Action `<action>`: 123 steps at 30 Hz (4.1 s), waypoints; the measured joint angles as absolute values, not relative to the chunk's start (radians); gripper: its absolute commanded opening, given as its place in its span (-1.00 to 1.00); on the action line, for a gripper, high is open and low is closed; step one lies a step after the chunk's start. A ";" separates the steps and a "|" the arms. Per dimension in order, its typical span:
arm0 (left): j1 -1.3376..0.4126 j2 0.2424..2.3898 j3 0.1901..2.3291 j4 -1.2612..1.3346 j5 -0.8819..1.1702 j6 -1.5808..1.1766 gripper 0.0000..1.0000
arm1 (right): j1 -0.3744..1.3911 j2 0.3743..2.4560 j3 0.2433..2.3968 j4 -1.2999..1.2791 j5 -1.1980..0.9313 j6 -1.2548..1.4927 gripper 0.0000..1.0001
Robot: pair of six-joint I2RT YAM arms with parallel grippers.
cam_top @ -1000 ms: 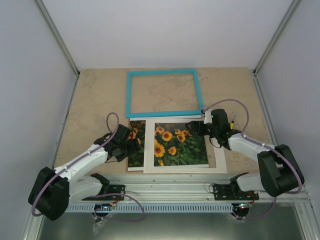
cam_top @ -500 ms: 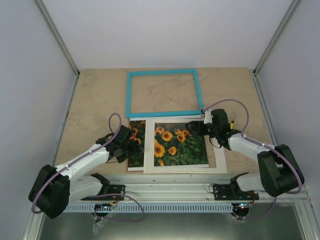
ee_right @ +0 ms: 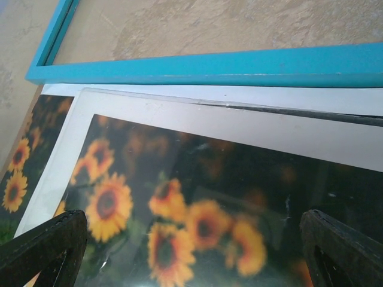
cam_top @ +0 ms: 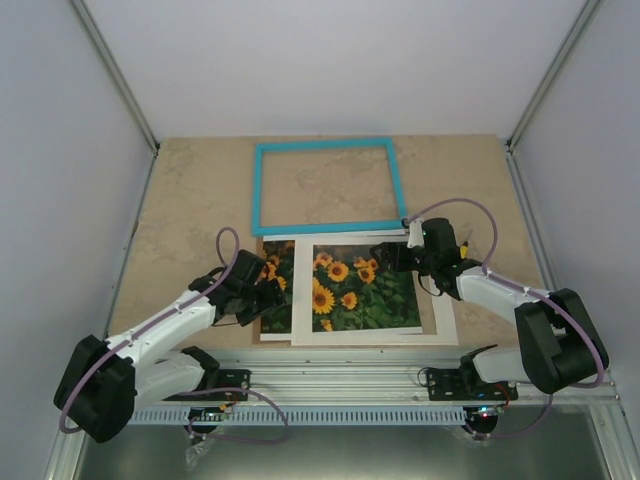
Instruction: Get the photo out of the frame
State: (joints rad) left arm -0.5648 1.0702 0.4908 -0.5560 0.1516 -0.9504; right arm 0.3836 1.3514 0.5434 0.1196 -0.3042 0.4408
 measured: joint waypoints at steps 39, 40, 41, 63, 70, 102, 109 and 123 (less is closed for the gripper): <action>-0.565 1.037 0.427 -0.473 0.213 -0.996 0.67 | 0.483 1.351 0.566 0.120 -0.331 0.380 0.93; -0.565 1.037 0.426 -0.471 0.216 -0.996 0.67 | 0.495 1.351 0.568 0.120 -0.332 0.375 0.92; -0.565 1.036 0.426 -0.470 0.216 -0.996 0.67 | 0.511 1.353 0.574 0.120 -0.333 0.368 0.92; -0.565 0.991 0.382 -0.392 0.223 -1.001 0.70 | 0.891 1.830 1.061 -0.064 -0.068 0.224 0.87; -0.565 0.973 0.365 -0.374 0.223 -1.002 0.70 | 0.931 1.941 1.138 -0.136 0.060 0.194 0.93; -0.565 0.993 0.356 -0.311 0.262 -1.004 0.73 | 0.963 2.002 1.216 -0.159 0.140 0.188 0.95; -0.566 0.970 0.351 -0.311 0.272 -1.019 0.73 | 0.957 1.994 1.193 -0.125 0.117 0.196 0.95; -0.561 0.877 0.381 -0.421 0.134 -1.026 0.77 | 0.962 1.773 1.039 -0.165 0.089 0.192 0.95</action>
State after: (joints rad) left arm -0.5613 0.8772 0.3805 -0.4213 0.1337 -1.0256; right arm 0.9619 1.7733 1.0386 -0.1646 0.0891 0.1921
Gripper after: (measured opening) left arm 0.882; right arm 0.977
